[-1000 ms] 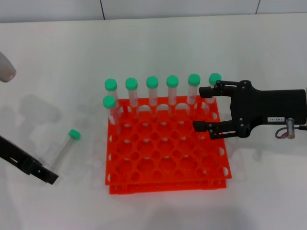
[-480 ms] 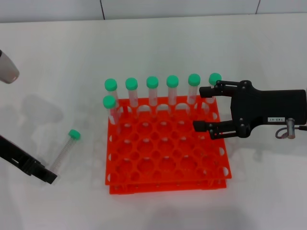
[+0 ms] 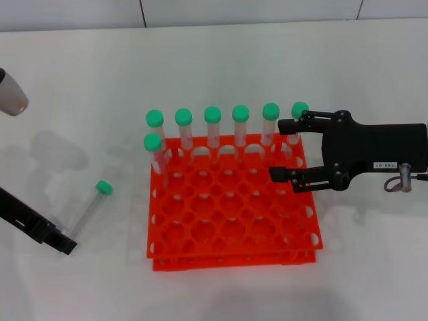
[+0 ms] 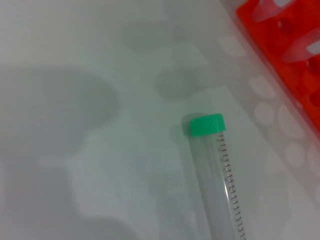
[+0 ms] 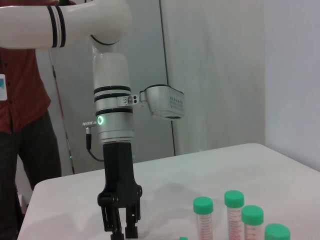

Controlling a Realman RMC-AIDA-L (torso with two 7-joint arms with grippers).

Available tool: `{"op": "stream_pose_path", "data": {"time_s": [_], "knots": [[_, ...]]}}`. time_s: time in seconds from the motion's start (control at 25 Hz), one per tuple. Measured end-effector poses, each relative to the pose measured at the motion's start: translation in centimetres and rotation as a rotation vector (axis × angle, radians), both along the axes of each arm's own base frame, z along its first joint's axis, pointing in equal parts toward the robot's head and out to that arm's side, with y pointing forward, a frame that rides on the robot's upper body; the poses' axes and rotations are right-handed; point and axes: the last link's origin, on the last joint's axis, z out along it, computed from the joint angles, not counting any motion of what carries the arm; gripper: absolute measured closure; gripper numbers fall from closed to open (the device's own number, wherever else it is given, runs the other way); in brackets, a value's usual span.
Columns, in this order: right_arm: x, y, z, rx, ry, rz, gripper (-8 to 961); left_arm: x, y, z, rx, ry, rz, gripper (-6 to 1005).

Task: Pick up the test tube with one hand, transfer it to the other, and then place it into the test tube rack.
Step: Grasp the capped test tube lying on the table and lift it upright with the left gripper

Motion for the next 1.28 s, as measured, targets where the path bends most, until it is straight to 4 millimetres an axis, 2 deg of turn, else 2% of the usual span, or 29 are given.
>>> {"op": "stream_pose_path", "data": {"time_s": [1.04, 1.28], "knots": [[-0.08, 0.28, 0.02, 0.011, -0.004, -0.001, 116, -0.03, 0.30, -0.18, 0.000, 0.027, -0.009, 649], [-0.12, 0.30, 0.02, 0.011, -0.004, 0.001, 118, -0.06, 0.39, -0.13, 0.007, 0.030, -0.008, 732]]}}
